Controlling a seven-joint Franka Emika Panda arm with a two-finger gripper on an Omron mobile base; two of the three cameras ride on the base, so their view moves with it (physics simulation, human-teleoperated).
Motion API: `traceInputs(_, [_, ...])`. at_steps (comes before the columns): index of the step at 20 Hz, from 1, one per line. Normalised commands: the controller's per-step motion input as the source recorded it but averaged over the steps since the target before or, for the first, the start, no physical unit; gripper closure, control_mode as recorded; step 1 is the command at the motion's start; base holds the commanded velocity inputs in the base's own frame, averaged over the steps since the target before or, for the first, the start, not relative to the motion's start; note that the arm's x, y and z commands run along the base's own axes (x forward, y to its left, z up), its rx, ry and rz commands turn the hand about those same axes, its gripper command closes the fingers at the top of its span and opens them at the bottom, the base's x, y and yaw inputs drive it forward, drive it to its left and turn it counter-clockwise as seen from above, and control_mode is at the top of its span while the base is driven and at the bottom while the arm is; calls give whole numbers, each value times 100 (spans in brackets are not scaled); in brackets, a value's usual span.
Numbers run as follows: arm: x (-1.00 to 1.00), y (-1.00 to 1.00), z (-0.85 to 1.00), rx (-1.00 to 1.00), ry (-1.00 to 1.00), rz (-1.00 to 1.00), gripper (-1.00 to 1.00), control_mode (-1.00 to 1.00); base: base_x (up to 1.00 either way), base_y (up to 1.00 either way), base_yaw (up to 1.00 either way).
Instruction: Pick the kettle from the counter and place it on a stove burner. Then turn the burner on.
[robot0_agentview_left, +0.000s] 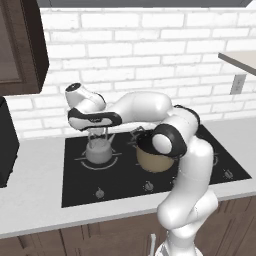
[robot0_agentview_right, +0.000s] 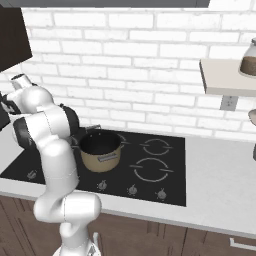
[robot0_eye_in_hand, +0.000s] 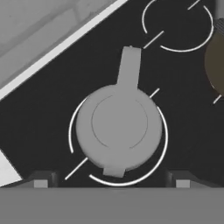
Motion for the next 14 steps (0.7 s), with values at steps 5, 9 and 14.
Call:
traceInputs(5, [-79, 10, 83, 0, -6, 7, -100, -100, 0, 0, 0])
traceInputs(9, [-100, 23, 10, -5, 0, 28, -100, -100, 0, 0, 0])
traceInputs(14, [-100, -2, -25, -10, 4, 37, -100, -100, 0, 0, 0])
